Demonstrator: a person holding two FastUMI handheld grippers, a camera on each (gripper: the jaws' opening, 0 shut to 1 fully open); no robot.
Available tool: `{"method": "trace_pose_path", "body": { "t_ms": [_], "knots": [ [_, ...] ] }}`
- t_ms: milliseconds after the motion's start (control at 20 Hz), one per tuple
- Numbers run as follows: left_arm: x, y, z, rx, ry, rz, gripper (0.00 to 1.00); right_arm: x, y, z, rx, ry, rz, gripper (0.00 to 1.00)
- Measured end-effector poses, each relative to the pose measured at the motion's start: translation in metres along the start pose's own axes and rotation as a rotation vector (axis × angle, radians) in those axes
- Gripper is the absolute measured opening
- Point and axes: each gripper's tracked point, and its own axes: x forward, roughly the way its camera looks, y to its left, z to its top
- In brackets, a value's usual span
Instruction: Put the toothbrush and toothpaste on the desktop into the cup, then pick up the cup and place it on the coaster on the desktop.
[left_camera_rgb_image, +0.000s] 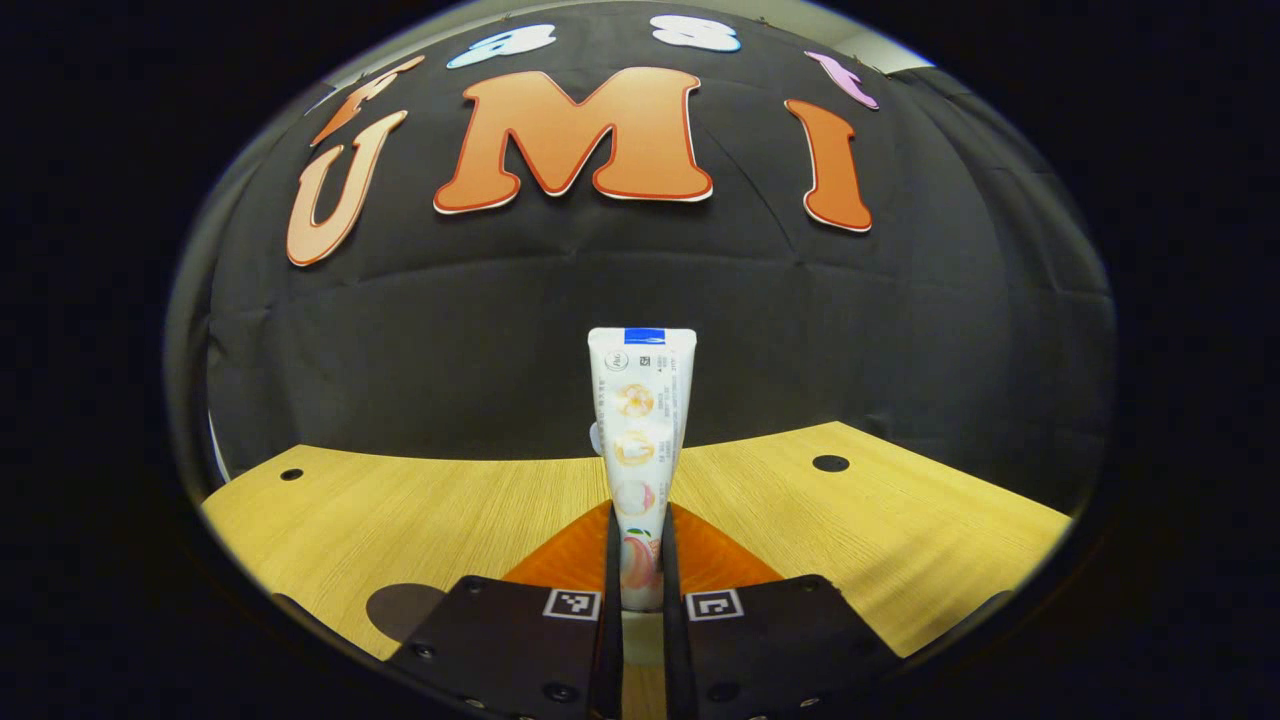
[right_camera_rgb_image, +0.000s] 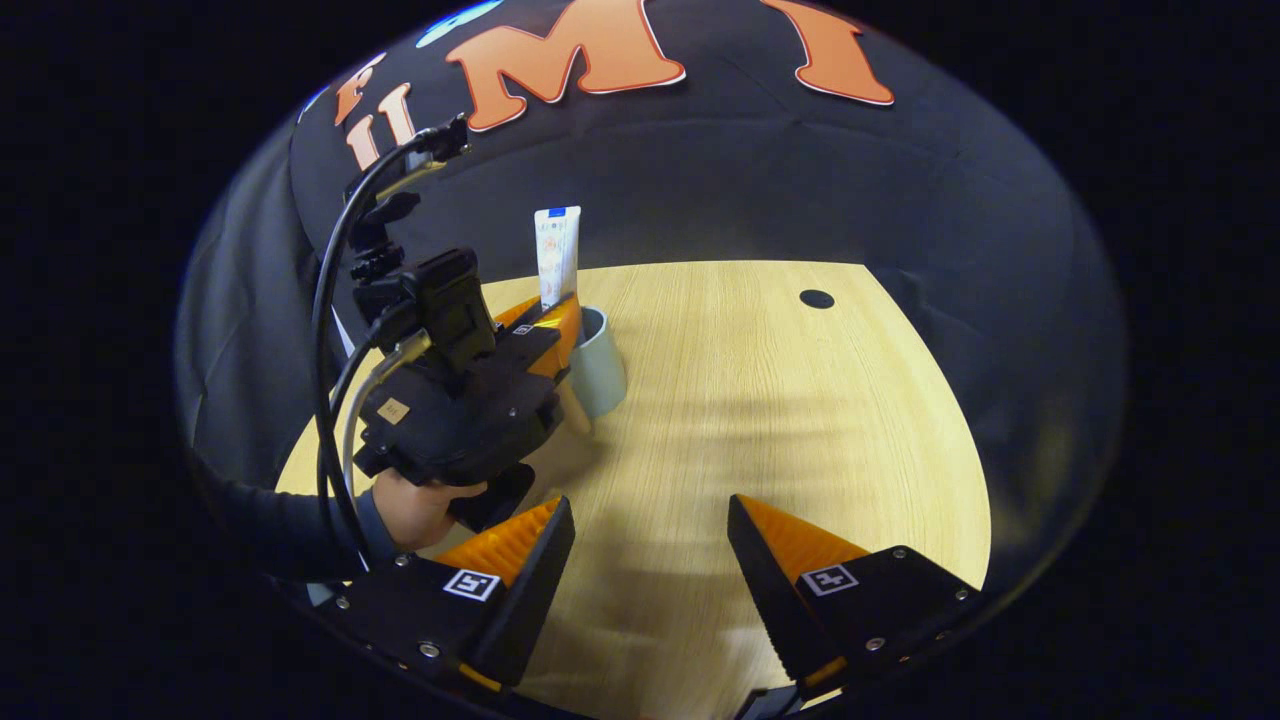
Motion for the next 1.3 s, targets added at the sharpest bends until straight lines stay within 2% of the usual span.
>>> {"method": "trace_pose_path", "body": {
  "t_ms": [100,200,250,300,350,400,500,600,750,800,1150,1300],
  "knots": [
    [0.002,0.000,-0.010,0.008,0.034,0.008,0.20,0.001,0.000,0.000,0.004,0.004,0.000,0.94],
    [-0.004,0.004,-0.004,0.015,0.019,0.014,0.23,0.001,-0.001,0.000,0.012,0.001,0.002,0.94],
    [-0.007,0.004,0.000,0.023,0.012,0.008,0.24,0.002,-0.001,0.000,0.015,-0.001,0.002,0.94],
    [-0.008,0.004,0.002,0.022,0.007,-0.002,0.30,0.001,0.000,0.001,0.019,-0.003,0.003,0.94],
    [-0.009,0.002,0.003,0.017,0.013,-0.026,0.30,0.001,-0.001,0.002,0.021,-0.004,-0.001,0.94],
    [-0.014,0.001,0.002,0.019,0.029,-0.044,0.36,0.001,0.000,0.002,0.027,-0.006,0.001,0.94],
    [-0.022,0.002,0.005,0.022,0.050,-0.077,0.67,0.001,-0.001,0.004,0.035,-0.015,-0.006,0.94],
    [-0.037,0.009,0.020,0.012,0.029,-0.090,0.88,0.001,-0.003,0.005,0.043,-0.021,-0.016,0.93],
    [-0.059,0.024,0.035,0.004,0.028,-0.098,0.92,0.009,-0.003,0.012,0.056,-0.023,-0.024,0.94],
    [-0.066,0.029,0.039,-0.005,0.033,-0.099,0.96,0.010,-0.002,0.013,0.059,-0.025,-0.025,0.94],
    [-0.113,0.065,0.069,-0.020,0.053,-0.089,0.96,0.028,0.022,0.027,0.045,-0.022,0.006,0.94],
    [-0.131,0.082,0.073,0.008,0.085,-0.084,0.96,0.038,0.040,0.033,0.030,-0.016,0.031,0.94]
  ]
}}
